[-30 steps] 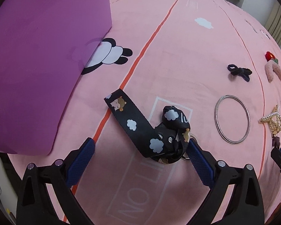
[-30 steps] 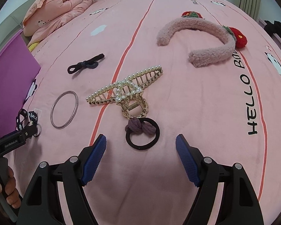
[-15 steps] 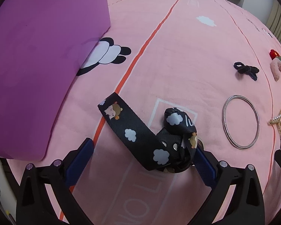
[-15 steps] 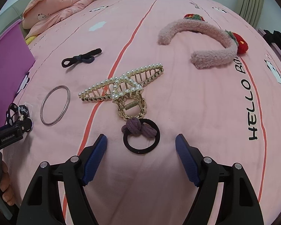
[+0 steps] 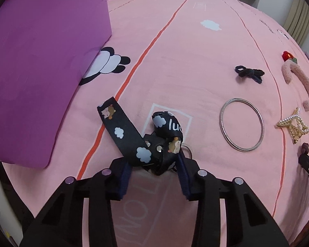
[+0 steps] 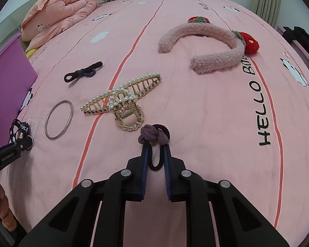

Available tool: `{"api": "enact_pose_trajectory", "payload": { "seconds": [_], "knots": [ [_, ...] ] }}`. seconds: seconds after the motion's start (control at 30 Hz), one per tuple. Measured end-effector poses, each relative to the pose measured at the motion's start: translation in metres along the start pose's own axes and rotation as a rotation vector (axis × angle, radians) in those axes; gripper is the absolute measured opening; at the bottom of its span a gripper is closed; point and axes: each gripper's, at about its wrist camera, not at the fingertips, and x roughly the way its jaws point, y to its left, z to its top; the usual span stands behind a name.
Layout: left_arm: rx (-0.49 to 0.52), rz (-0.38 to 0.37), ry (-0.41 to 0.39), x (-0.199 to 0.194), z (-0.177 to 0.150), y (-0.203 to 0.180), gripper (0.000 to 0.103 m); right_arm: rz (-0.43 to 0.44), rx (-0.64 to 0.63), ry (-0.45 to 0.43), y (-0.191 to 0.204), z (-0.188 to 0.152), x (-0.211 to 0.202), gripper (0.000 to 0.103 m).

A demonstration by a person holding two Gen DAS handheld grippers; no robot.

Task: Organize jewelry
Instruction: 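Lift the black lanyard with left tool while right grasps the purple hair tie, then drop the lanyard into the purple tub while right drops the hair tie in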

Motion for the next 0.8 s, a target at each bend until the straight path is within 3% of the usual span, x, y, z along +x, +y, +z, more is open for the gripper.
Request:
{"api": "enact_pose_trajectory", "payload": {
  "seconds": [0.03, 0.23, 0.37, 0.8],
  "knots": [
    [-0.007, -0.017, 0.002, -0.002, -0.002, 0.001, 0.033, 0.005, 0.002, 0.0, 0.0, -0.001, -0.001, 0.013],
    [-0.019, -0.061, 0.015, -0.017, -0.021, 0.001, 0.033, 0.047, 0.02, -0.007, -0.002, -0.014, -0.019, 0.012],
    [0.005, -0.054, 0.001, -0.034, -0.031, -0.003, 0.033, 0.072, 0.03, -0.031, -0.005, -0.021, -0.039, 0.012],
    [0.054, -0.114, -0.168, -0.133, -0.037, 0.001, 0.033, 0.157, -0.046, -0.201, 0.022, -0.02, -0.135, 0.012]
  ]
}}
